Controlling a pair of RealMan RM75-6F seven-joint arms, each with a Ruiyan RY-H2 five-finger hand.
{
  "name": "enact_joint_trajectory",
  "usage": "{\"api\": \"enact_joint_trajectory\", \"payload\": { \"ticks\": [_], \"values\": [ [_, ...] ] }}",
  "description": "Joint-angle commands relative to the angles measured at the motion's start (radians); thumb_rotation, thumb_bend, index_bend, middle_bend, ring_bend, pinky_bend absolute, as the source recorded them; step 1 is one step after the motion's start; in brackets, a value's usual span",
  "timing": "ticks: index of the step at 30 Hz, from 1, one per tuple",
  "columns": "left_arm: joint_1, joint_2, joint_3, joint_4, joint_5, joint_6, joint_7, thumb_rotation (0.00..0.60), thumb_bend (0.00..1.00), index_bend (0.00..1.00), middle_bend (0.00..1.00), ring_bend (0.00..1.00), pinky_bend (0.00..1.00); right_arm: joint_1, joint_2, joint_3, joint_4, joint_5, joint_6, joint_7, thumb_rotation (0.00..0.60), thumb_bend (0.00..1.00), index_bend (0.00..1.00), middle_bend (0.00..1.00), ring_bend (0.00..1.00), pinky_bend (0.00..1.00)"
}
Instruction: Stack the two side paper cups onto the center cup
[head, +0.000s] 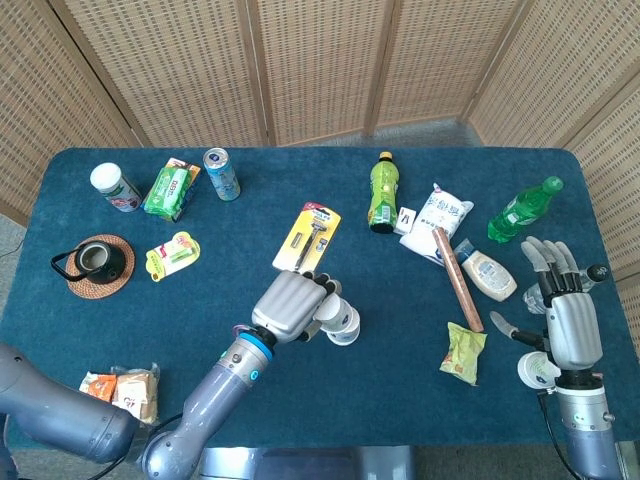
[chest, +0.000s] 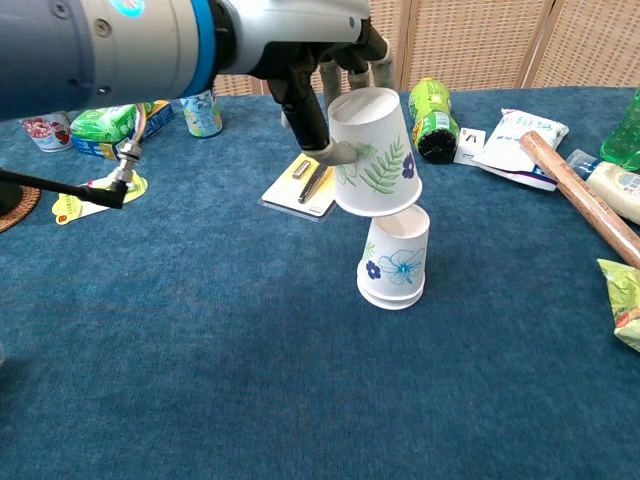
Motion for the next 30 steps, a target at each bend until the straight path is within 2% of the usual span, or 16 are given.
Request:
{"api": "enact_joint_trajectory", "payload": {
  "ticks": [1, 30],
  "values": [
    [-0.019, -0.021, -0.003, 0.020, -0.015, 0.002, 0.003, 0.600, 0.42, 0.31, 0.38, 0.37, 0.53, -0.001, 0.002, 0.000, -0.001, -0.002, 0.001, 0.001, 0.600, 0.09, 0.03, 0.00, 0.00, 0.00],
    [-0.121, -0.127, 0.000, 0.150, -0.108, -0.011, 0.020, 0.600, 0.41, 0.31, 0.37, 0.37, 0.53, -0.004, 0.007, 0.002, -0.004, 0.001, -0.004, 0.019, 0.600, 0.09, 0.03, 0.00, 0.00, 0.00]
  ]
}}
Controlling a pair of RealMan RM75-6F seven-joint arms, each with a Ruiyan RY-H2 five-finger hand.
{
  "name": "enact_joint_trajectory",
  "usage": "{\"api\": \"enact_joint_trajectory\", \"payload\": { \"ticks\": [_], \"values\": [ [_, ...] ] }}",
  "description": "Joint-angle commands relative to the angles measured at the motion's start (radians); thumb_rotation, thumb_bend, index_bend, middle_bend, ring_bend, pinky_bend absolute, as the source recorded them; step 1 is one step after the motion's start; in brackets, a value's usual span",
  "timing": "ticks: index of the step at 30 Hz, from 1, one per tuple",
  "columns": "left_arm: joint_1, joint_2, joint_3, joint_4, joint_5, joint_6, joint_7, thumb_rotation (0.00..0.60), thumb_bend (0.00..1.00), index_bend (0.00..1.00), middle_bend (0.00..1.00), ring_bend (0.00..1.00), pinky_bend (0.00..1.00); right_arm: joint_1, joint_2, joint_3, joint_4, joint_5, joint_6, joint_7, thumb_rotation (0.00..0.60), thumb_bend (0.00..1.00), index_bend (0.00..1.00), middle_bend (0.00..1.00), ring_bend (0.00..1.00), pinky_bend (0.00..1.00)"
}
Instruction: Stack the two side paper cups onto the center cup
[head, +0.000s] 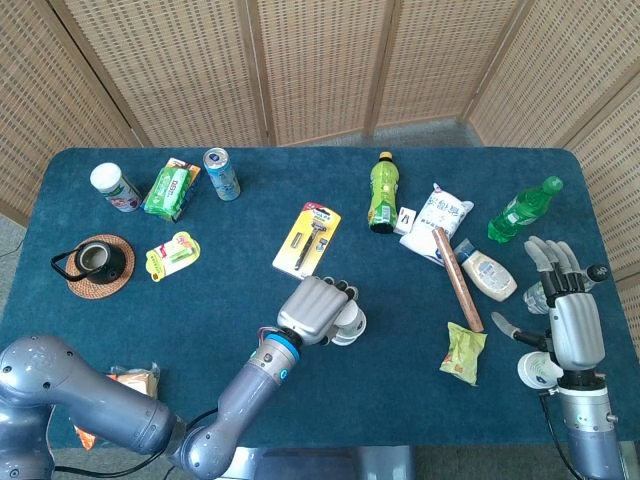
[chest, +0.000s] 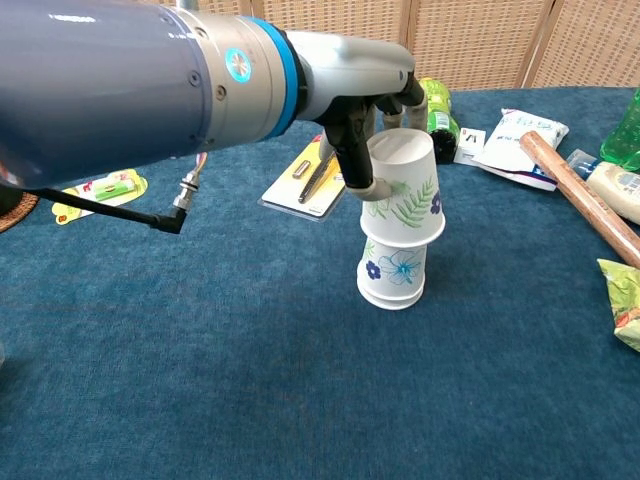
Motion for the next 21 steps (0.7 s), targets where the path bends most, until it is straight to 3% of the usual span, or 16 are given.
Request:
{"api": "enact_joint_trajectory", "payload": {
  "ticks": [1, 10, 12, 16, 21],
  "values": [
    [-0.011, -0.014, 0.002, 0.019, -0.008, -0.002, 0.007, 0.600, 0.41, 0.31, 0.37, 0.36, 0.52, 0.000, 0.000, -0.001, 0.000, -0.001, -0.001, 0.000, 0.600, 0.09, 0.03, 0.00, 0.00, 0.00],
    [-0.042, -0.066, 0.015, 0.090, -0.039, 0.006, 0.046, 0.600, 0.41, 0.28, 0.34, 0.34, 0.51, -0.002, 0.004, 0.001, -0.002, 0.001, 0.001, 0.011, 0.600, 0.10, 0.03, 0.00, 0.00, 0.00],
    [-0.047, -0.072, 0.016, 0.097, -0.057, 0.006, 0.059, 0.600, 0.41, 0.25, 0.28, 0.28, 0.48, -0.003, 0.005, 0.001, -0.001, 0.002, 0.001, 0.014, 0.600, 0.10, 0.03, 0.00, 0.00, 0.00],
    [-0.049, -0.089, 0.023, 0.118, -0.067, -0.014, 0.055, 0.600, 0.41, 0.14, 0.03, 0.06, 0.38, -0.003, 0.006, 0.001, -0.001, 0.001, 0.000, 0.018, 0.600, 0.10, 0.03, 0.00, 0.00, 0.00],
    [-0.033, -0.105, 0.040, 0.136, -0.030, -0.031, 0.021, 0.600, 0.40, 0.02, 0.00, 0.00, 0.32, -0.003, 0.006, -0.001, 0.000, -0.002, -0.001, 0.014, 0.600, 0.10, 0.03, 0.00, 0.00, 0.00]
  ]
}}
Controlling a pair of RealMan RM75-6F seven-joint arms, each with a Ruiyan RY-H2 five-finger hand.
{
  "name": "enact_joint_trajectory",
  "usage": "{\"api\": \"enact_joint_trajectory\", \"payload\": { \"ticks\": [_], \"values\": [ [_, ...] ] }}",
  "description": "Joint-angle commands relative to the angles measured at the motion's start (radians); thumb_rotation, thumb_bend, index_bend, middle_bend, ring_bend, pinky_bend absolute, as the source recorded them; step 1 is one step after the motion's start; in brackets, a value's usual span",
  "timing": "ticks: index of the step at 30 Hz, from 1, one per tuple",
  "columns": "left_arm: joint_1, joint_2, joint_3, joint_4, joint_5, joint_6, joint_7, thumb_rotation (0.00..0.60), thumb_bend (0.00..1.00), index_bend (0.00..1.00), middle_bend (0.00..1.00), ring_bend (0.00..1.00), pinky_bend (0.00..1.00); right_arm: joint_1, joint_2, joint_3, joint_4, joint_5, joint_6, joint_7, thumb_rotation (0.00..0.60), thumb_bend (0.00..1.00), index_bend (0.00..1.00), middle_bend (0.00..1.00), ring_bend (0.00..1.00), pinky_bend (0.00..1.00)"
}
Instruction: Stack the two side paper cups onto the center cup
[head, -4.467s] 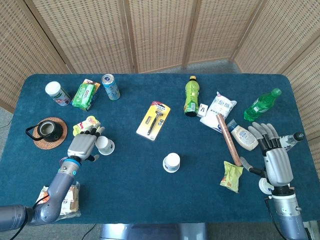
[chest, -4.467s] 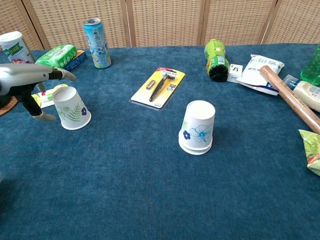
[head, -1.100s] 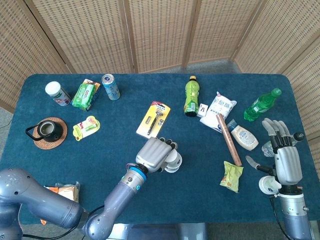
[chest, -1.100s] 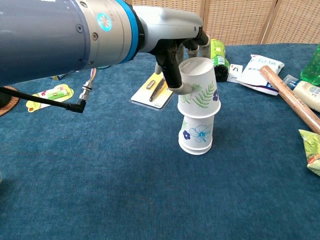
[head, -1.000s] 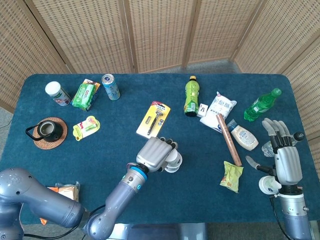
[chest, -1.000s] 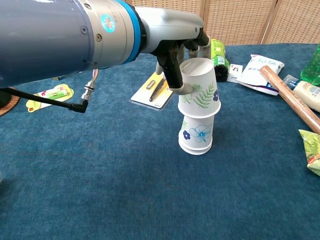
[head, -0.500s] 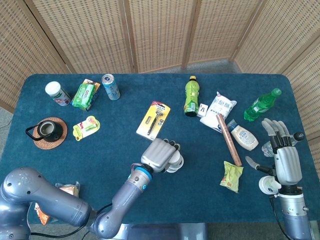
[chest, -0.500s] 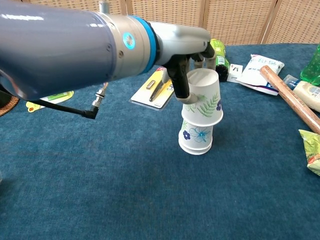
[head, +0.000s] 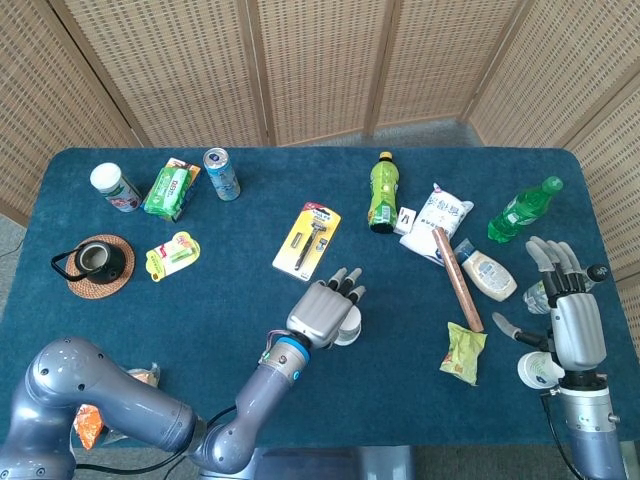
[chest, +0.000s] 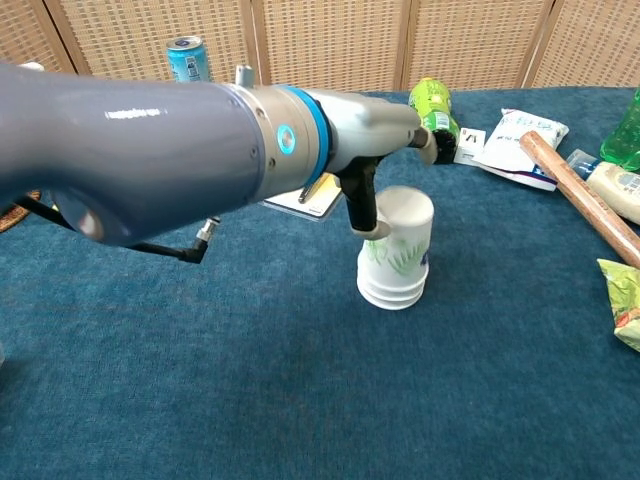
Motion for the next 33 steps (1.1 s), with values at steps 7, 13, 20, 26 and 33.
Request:
{"api": "enact_joint_trajectory", "payload": {
  "ticks": [7, 13, 20, 26, 33],
  "values": [
    [0.057, 0.059, 0.029, -0.074, 0.075, 0.031, -0.046, 0.600, 0.40, 0.00, 0.00, 0.00, 0.22, 0.001, -0.001, -0.003, 0.000, -0.001, -0.005, -0.008, 0.600, 0.10, 0.03, 0.00, 0.00, 0.00],
    [0.163, 0.220, 0.136, -0.229, 0.218, 0.093, -0.088, 0.600, 0.37, 0.00, 0.00, 0.00, 0.07, 0.001, -0.004, -0.010, -0.007, -0.012, -0.006, -0.022, 0.600, 0.10, 0.03, 0.00, 0.00, 0.00],
    [0.357, 0.451, 0.344, -0.336, 0.538, 0.149, -0.247, 0.600, 0.36, 0.00, 0.00, 0.00, 0.00, 0.005, -0.011, -0.020, -0.015, -0.028, -0.012, -0.055, 0.600, 0.10, 0.03, 0.00, 0.00, 0.00],
    [0.544, 0.607, 0.504, -0.319, 0.860, 0.220, -0.457, 0.600, 0.35, 0.00, 0.00, 0.00, 0.00, 0.008, -0.015, -0.025, -0.023, -0.036, -0.017, -0.091, 0.600, 0.10, 0.03, 0.00, 0.00, 0.00],
    [0.760, 0.674, 0.595, -0.210, 1.093, 0.369, -0.649, 0.600, 0.35, 0.00, 0.00, 0.00, 0.00, 0.011, -0.019, -0.032, -0.037, -0.048, -0.020, -0.130, 0.600, 0.11, 0.03, 0.00, 0.00, 0.00]
  ]
}}
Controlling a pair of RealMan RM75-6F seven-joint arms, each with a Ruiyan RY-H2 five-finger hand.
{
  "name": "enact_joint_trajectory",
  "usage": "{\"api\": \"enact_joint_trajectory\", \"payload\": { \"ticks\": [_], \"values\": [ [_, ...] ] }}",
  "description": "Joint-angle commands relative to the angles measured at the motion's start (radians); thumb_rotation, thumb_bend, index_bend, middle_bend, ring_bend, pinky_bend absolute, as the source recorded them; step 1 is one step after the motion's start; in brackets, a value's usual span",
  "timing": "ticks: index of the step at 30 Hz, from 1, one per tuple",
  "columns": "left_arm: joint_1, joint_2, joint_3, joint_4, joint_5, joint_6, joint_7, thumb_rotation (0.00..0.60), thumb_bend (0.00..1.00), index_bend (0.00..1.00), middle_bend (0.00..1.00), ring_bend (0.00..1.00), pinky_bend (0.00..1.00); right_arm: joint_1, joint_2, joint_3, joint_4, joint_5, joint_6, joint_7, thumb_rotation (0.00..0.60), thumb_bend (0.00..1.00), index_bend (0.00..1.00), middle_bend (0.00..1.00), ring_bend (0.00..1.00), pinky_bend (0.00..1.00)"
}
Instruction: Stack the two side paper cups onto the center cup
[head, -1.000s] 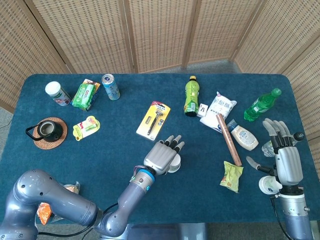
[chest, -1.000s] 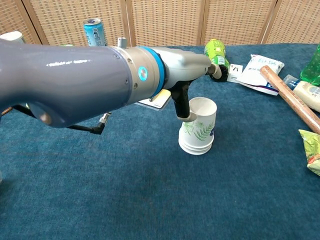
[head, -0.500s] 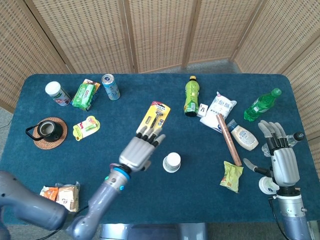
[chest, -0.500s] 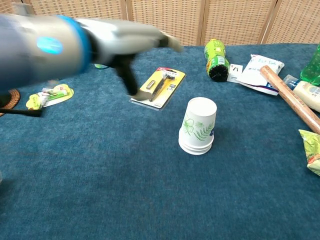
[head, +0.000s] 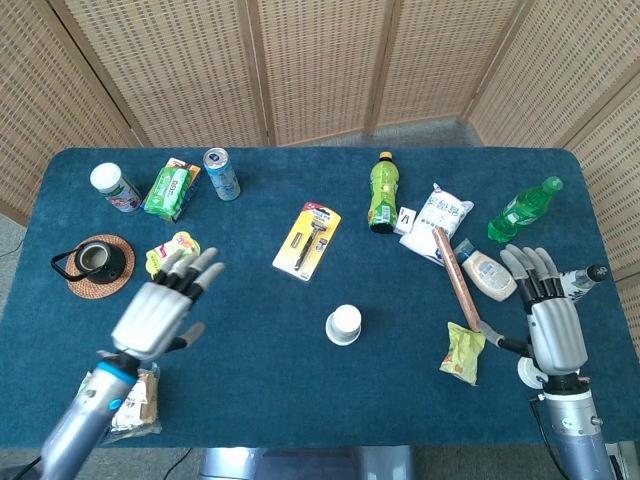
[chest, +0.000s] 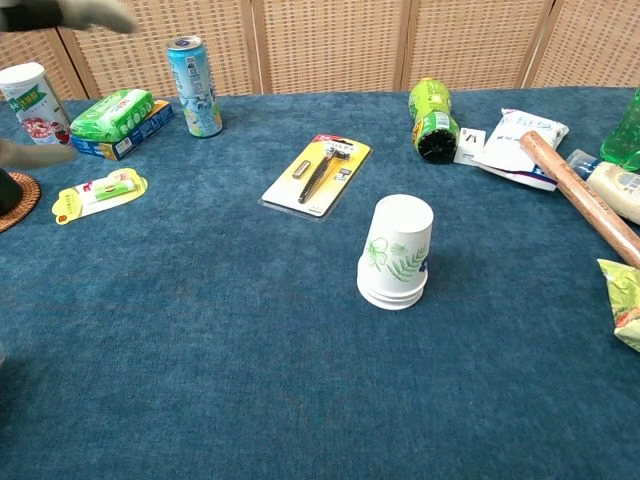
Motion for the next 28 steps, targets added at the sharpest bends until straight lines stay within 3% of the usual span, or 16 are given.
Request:
{"api": "enact_joint_trajectory", "payload": {
  "ticks": [1, 11, 22, 28],
  "values": [
    [0.157, 0.067, 0.077, 0.088, 0.134, 0.112, -0.151, 0.600, 0.35, 0.00, 0.00, 0.00, 0.00, 0.001, -0.002, -0.002, -0.007, -0.006, 0.000, -0.010, 0.600, 0.11, 0.03, 0.00, 0.00, 0.00],
    [0.359, 0.068, 0.047, 0.279, 0.215, 0.237, -0.306, 0.600, 0.36, 0.00, 0.00, 0.00, 0.00, 0.002, -0.011, -0.013, -0.017, -0.020, -0.005, -0.059, 0.600, 0.11, 0.03, 0.00, 0.00, 0.00],
    [0.465, 0.064, -0.028, 0.380, 0.230, 0.244, -0.426, 0.600, 0.36, 0.00, 0.00, 0.00, 0.00, 0.007, -0.013, -0.010, -0.017, -0.004, -0.020, -0.070, 0.600, 0.11, 0.03, 0.00, 0.00, 0.00],
    [0.484, 0.069, -0.061, 0.395, 0.244, 0.208, -0.427, 0.600, 0.35, 0.00, 0.00, 0.00, 0.00, 0.005, -0.011, -0.013, -0.012, -0.005, -0.019, -0.070, 0.600, 0.11, 0.03, 0.00, 0.00, 0.00]
  ]
}}
